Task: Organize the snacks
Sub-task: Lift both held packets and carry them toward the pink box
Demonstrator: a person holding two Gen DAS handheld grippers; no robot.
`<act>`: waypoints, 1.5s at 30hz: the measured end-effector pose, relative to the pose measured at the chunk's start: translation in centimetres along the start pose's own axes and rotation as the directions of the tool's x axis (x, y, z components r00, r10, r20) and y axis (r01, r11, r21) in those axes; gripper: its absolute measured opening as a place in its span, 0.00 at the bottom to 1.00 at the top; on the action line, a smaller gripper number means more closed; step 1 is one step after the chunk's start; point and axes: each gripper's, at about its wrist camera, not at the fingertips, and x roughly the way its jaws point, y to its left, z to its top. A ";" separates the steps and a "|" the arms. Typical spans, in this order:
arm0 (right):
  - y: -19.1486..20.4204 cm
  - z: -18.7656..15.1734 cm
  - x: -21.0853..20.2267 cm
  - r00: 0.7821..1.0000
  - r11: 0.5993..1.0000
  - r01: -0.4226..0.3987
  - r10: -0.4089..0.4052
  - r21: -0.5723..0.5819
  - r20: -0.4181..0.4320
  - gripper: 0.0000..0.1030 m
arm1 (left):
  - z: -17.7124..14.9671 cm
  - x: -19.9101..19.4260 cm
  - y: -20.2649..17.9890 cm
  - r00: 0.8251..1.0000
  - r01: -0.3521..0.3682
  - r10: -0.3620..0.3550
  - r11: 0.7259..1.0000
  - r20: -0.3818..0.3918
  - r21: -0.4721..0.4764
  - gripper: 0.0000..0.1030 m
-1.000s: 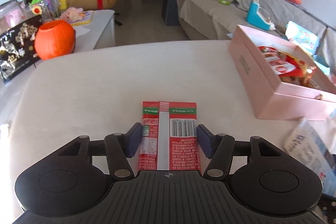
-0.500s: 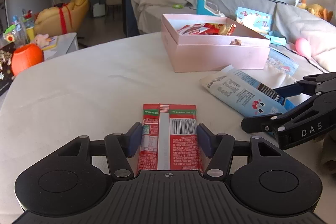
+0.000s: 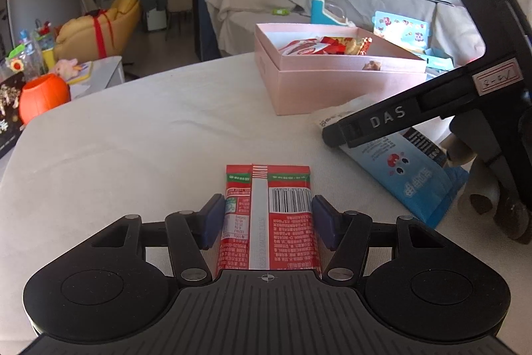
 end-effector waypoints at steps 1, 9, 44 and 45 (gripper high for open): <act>-0.2 0.0 -0.5 1.000 1.000 0.000 0.001 -0.003 0.016 0.83 | 0.0 0.0 0.0 1.000 0.000 0.000 1.000 0.000 0.000 0.61; -2.3 -0.6 -7.0 0.992 1.000 -0.026 0.024 0.013 0.121 0.83 | 0.8 0.2 -0.1 0.999 -0.004 0.004 1.000 -0.041 0.000 0.62; -4.2 -0.9 -11.5 0.981 1.000 -0.017 0.016 0.002 0.191 0.68 | 3.5 -0.6 -1.4 0.999 0.033 -0.034 0.998 -0.018 -0.054 0.51; -4.2 -1.1 -11.3 0.984 1.000 -0.012 0.013 -0.002 0.178 0.64 | 3.5 -0.5 -1.3 0.999 0.032 -0.033 0.998 -0.021 -0.054 0.51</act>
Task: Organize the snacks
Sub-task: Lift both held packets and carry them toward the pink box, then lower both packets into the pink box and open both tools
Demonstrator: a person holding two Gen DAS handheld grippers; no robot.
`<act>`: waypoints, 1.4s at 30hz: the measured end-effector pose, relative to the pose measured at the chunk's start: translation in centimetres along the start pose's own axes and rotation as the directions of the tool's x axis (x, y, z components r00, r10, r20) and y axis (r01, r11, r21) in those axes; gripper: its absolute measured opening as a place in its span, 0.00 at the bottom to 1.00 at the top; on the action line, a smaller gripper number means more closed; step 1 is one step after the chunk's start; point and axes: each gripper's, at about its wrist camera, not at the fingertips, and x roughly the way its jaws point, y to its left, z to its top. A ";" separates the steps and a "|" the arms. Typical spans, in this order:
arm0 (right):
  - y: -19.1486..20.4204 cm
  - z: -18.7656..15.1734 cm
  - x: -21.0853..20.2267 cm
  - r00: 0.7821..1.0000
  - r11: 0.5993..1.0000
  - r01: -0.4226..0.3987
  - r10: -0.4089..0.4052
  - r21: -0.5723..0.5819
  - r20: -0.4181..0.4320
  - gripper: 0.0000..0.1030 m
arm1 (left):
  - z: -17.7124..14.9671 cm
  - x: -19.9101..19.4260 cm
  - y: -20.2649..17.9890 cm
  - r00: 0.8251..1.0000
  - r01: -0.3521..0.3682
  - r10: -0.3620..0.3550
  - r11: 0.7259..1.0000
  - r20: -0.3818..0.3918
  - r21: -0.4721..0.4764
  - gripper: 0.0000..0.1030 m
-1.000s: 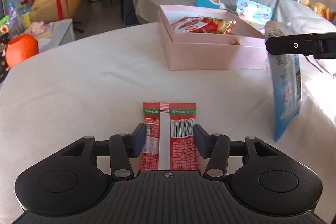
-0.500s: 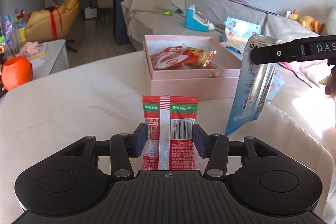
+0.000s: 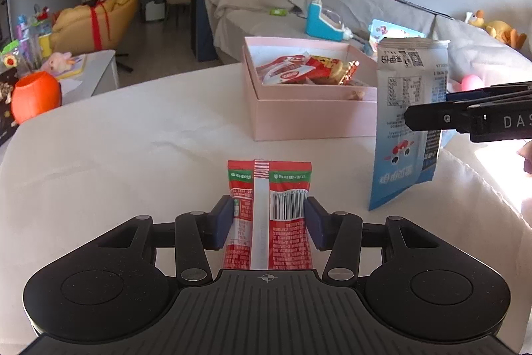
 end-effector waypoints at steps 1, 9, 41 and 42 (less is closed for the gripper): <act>0.0 -0.2 0.2 1.000 1.000 0.006 -0.006 -0.003 -0.011 0.62 | -0.1 0.0 0.1 1.000 0.001 -0.001 1.000 -0.002 -0.001 0.51; -0.9 -0.7 2.1 0.999 0.998 0.017 -0.014 0.056 -0.044 0.81 | -0.3 0.0 0.3 1.000 -0.010 0.010 1.000 -0.002 -0.014 0.50; -0.5 8.4 -3.9 0.969 0.990 0.137 -0.129 -0.022 0.211 0.74 | 5.9 -5.1 2.7 0.971 0.057 -0.053 0.998 0.232 -0.012 0.45; -0.7 9.6 -4.5 0.963 0.990 0.142 -0.132 -0.025 0.236 0.74 | 7.9 -5.4 2.4 0.963 0.071 -0.070 0.997 0.261 0.005 0.45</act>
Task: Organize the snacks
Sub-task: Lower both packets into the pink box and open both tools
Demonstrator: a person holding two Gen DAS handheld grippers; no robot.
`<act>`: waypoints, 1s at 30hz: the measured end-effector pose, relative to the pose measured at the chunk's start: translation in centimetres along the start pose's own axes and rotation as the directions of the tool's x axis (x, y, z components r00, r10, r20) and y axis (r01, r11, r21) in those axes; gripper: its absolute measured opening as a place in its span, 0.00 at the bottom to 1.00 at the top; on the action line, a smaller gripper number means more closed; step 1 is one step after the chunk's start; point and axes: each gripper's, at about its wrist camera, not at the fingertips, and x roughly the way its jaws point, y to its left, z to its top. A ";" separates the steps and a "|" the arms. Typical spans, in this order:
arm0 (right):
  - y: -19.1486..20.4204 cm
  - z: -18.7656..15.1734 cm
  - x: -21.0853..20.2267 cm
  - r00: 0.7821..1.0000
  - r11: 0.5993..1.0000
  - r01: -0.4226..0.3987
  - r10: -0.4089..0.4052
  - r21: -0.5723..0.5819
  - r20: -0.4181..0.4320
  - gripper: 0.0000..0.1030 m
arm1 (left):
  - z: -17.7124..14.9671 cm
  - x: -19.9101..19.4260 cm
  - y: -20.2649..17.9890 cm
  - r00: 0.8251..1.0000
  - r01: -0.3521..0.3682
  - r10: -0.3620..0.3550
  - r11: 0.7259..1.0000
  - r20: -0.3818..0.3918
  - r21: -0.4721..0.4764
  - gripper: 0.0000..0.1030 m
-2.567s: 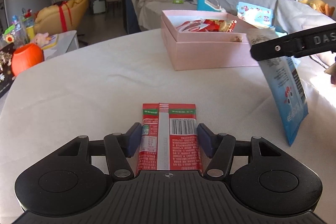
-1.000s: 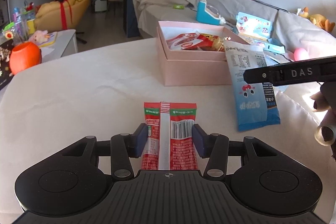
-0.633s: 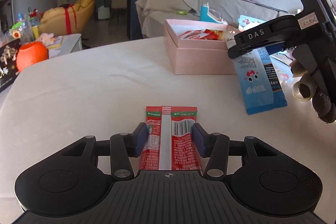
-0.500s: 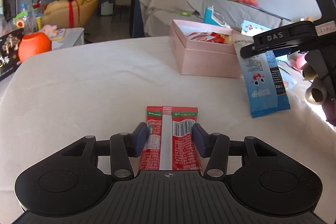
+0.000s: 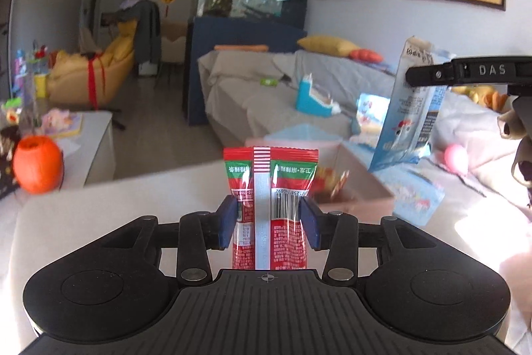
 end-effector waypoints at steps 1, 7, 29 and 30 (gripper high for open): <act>-0.3 1.3 -0.2 1.000 1.000 0.004 -0.004 -0.003 0.021 0.74 | 1.7 0.5 -0.4 1.000 0.020 -0.021 1.000 0.020 0.013 0.45; -2.4 6.9 1.2 1.000 1.000 -0.013 0.013 0.008 0.008 0.75 | 8.4 7.8 -1.7 0.990 0.139 -0.139 0.990 0.001 0.025 0.46; -4.6 -4.5 22.5 0.859 0.946 -0.109 0.244 0.305 -0.450 0.38 | 1.7 19.8 -1.1 0.972 0.084 -0.060 0.992 -0.227 0.094 0.45; -4.4 -4.4 21.8 0.867 0.951 -0.100 0.227 0.293 -0.443 0.39 | 1.8 19.3 -1.4 0.973 0.079 -0.056 0.992 -0.225 0.096 0.45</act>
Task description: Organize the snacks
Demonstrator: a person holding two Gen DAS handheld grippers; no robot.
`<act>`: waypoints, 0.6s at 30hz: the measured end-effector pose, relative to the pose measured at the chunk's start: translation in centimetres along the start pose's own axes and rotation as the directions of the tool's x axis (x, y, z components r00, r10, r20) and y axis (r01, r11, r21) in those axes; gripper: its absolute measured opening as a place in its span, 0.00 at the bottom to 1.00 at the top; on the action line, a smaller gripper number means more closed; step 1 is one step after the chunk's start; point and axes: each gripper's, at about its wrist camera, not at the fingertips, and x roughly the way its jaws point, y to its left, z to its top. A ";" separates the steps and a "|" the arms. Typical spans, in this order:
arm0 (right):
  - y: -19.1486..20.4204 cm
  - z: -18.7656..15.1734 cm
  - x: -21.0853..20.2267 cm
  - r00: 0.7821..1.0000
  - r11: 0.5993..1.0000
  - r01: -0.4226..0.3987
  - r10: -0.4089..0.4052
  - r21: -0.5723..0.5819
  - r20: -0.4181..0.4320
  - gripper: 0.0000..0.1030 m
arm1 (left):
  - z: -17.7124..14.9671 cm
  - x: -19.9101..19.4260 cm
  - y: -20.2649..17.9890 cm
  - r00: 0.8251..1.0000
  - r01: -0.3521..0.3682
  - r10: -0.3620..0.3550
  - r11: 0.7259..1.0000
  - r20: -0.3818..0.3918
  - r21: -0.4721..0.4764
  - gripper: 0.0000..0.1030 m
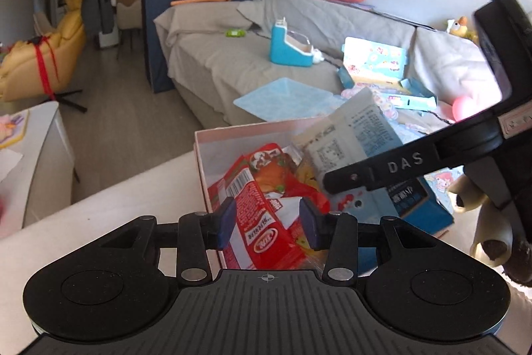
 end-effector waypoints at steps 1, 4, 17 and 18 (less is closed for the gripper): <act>0.3 -0.5 -0.8 0.999 1.000 0.025 -0.025 -0.014 0.023 0.42 | 0.0 -0.5 -0.3 1.000 -0.004 0.004 1.000 0.002 0.003 0.45; 1.5 -2.0 -3.9 0.984 0.992 0.103 -0.090 -0.080 0.152 0.71 | -0.7 -2.8 -1.0 1.000 -0.015 0.014 1.000 0.020 0.012 0.45; 5.6 -14.5 -9.3 0.982 0.992 0.057 -0.036 -0.110 0.183 0.83 | -14.5 -12.3 -2.2 0.979 -0.197 0.192 0.977 -0.067 -0.077 0.45; 6.1 -15.8 -9.0 0.985 0.992 0.055 -0.036 -0.111 0.167 0.83 | -15.3 -12.6 -2.4 0.976 -0.215 0.210 0.973 -0.061 -0.081 0.45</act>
